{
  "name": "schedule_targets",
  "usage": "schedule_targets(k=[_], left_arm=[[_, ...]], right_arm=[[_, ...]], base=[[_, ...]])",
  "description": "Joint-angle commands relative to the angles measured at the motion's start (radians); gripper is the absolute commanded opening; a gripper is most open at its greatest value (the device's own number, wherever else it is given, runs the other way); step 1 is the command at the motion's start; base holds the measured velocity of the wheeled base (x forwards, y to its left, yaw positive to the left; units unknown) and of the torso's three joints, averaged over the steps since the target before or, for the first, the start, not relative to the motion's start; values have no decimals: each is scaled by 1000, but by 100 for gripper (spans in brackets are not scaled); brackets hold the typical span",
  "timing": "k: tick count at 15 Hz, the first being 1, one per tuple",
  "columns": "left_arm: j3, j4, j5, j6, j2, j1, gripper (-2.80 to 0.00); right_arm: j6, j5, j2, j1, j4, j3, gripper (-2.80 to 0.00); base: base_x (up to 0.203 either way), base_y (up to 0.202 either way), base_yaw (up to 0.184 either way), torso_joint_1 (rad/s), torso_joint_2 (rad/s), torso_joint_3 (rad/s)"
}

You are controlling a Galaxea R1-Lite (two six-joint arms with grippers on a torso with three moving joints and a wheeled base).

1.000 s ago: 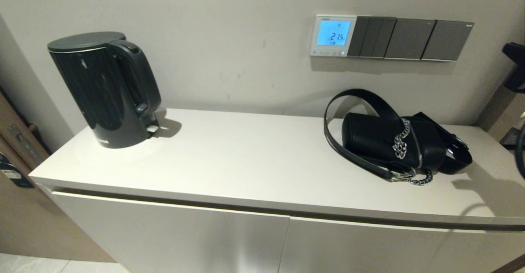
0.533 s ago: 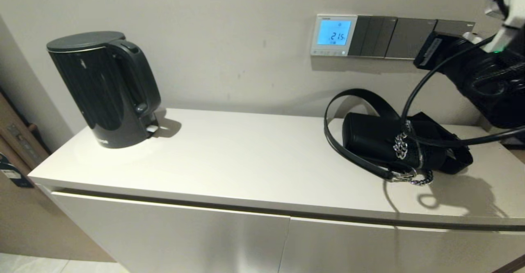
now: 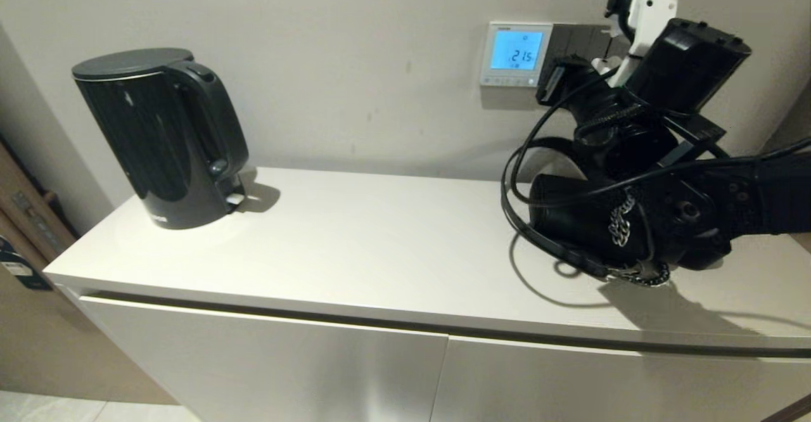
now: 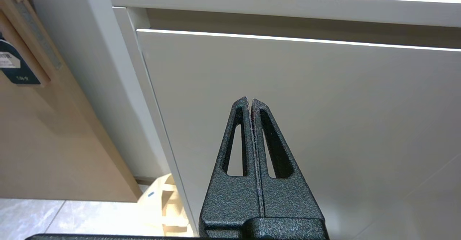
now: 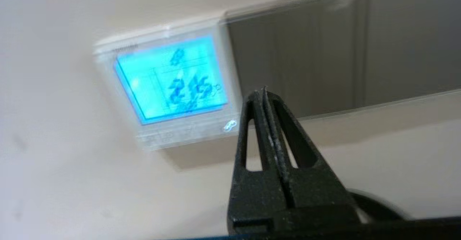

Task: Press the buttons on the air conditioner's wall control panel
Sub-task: Turn off the central air conditioner

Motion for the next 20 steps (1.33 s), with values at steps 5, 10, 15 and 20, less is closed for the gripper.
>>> schedule_targets(k=[5, 10, 15, 20], left_arm=[[0, 0, 0, 0, 2, 1, -280], [0, 0, 0, 0, 2, 1, -280], [0, 0, 0, 0, 2, 0, -280], [0, 0, 1, 0, 2, 0, -280]], right_arm=[[10, 69, 104, 9, -6, -70, -280], [12, 68, 121, 8, -8, -83, -280], [12, 69, 120, -2, -8, -78, -280], [11, 72, 137, -5, -6, -86, -280]], base=[[0, 0, 0, 0, 0, 0], [0, 0, 0, 0, 0, 0], [0, 0, 0, 0, 0, 0], [0, 0, 0, 0, 0, 0]])
